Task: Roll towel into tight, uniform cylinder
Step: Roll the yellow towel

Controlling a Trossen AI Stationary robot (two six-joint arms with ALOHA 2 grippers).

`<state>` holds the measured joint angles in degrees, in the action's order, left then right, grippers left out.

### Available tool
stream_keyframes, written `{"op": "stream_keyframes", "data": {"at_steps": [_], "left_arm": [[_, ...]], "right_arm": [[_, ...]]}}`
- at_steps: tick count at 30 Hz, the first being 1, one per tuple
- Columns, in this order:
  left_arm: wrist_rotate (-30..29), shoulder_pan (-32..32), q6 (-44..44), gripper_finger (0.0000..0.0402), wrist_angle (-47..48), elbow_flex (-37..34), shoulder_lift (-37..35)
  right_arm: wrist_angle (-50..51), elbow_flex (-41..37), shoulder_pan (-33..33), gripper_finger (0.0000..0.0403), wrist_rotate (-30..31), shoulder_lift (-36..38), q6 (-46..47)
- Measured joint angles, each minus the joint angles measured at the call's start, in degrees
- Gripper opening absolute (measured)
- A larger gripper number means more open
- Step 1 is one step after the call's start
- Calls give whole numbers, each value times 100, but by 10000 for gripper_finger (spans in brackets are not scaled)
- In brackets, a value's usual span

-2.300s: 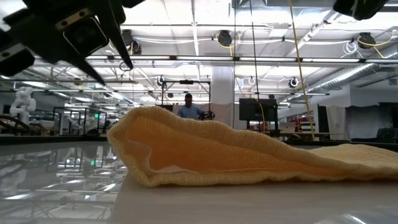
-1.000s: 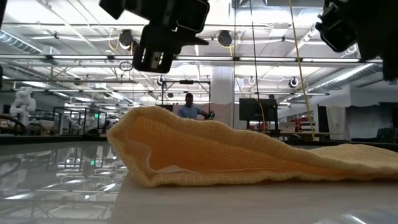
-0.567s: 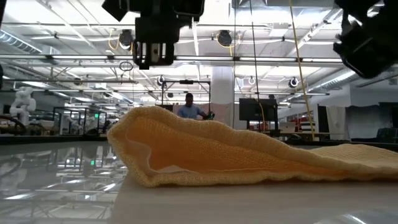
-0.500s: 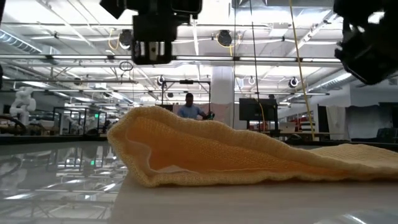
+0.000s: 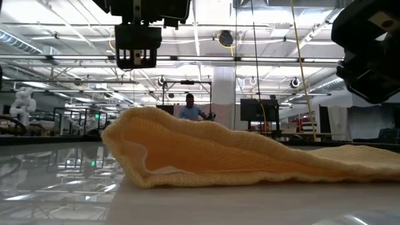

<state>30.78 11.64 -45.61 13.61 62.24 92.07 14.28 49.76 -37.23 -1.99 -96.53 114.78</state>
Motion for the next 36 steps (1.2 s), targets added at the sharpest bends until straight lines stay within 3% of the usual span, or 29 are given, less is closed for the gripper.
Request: {"op": "stream_keyframes", "data": {"at_steps": [12, 25, 36], "left_arm": [[-92, 0, -33, 230, 258, 0, 0], [-115, 0, 5, 230, 385, -2, 0], [-138, 1, 5, 230, 387, -4, 0]], "right_arm": [[48, 0, -35, 126, 18, 0, 144], [68, 0, -70, 132, 118, 4, 184], [78, 0, -66, 86, 167, -13, 269]]}}
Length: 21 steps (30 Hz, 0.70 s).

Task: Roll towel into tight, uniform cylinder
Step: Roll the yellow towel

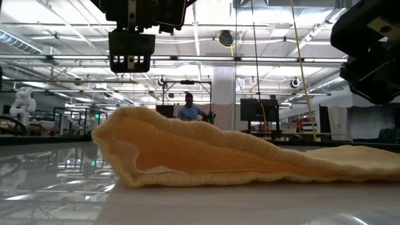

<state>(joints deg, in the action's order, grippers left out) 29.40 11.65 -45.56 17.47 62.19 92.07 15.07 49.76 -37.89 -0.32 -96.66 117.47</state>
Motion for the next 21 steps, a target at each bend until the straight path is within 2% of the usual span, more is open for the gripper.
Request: {"op": "stream_keyframes", "data": {"at_steps": [6, 10, 17, 21], "left_arm": [[-122, -1, 0, 230, 0, 0, 0], [-184, -1, -17, 230, 42, 0, 0], [-370, -1, -57, 230, 298, -2, 0], [-662, 3, -192, 230, 500, -7, -69]], "right_arm": [[-95, 2, 2, 48, 0, -132, -94], [-751, 17, 2, 7, 39, -336, -240], [-1065, 21, 4, 2, 465, -406, -27], [-1101, 33, 39, 1, 678, -284, 121]]}}
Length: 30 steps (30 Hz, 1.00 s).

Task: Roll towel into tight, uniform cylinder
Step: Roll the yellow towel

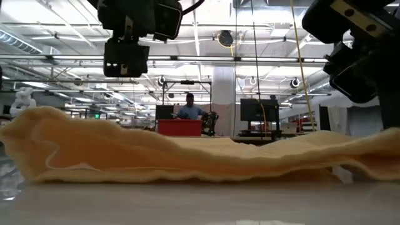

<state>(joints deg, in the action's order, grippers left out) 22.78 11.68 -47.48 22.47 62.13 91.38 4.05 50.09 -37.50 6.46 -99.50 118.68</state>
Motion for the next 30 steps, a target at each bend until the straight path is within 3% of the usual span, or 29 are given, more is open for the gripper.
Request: {"op": "stream_keyframes", "data": {"at_steps": [10, 19, 24, 30], "left_arm": [[-1092, 289, 143, 230, -805, 2, -357], [-1574, 539, 130, 230, -824, 2, -346], [-2098, 784, -18, 230, -890, 2, -263], [-3116, 1143, -688, 230, -1374, 2, -105]], "right_arm": [[189, 356, 170, 0, 113, 66, -158], [1465, 1059, 214, 0, -101, 74, -487], [2215, 1395, 257, 0, -358, 166, -1032], [2278, 1438, 397, 0, -557, 342, -2114]]}}
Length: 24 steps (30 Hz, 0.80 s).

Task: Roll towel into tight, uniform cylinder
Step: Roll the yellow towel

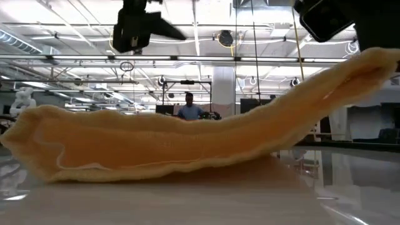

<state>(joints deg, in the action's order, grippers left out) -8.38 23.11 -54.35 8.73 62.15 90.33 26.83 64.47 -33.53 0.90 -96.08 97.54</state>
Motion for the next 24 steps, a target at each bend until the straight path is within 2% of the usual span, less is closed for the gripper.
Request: {"op": "stream_keyframes", "data": {"at_steps": [5, 8, 15, 21, 24], "left_arm": [[-819, 483, -39, 230, -594, 1, 161], [-1334, 835, 260, 230, -914, 2, 276], [-3172, 1438, 1078, 230, -2175, 82, 806], [-3277, 1498, 1709, 230, -2148, 838, 1801], [-3415, 1486, 2093, 230, -1749, 1433, 2213]], "right_arm": [[-85, -4, 228, 0, -263, 1, -658], [-305, -4, 371, 0, -434, 1, -1058], [-720, -4, 665, 0, -725, 1, -1195], [-898, -4, 871, 0, -863, 1, -1275], [-989, -4, 967, 0, -885, 1, -1277]]}}
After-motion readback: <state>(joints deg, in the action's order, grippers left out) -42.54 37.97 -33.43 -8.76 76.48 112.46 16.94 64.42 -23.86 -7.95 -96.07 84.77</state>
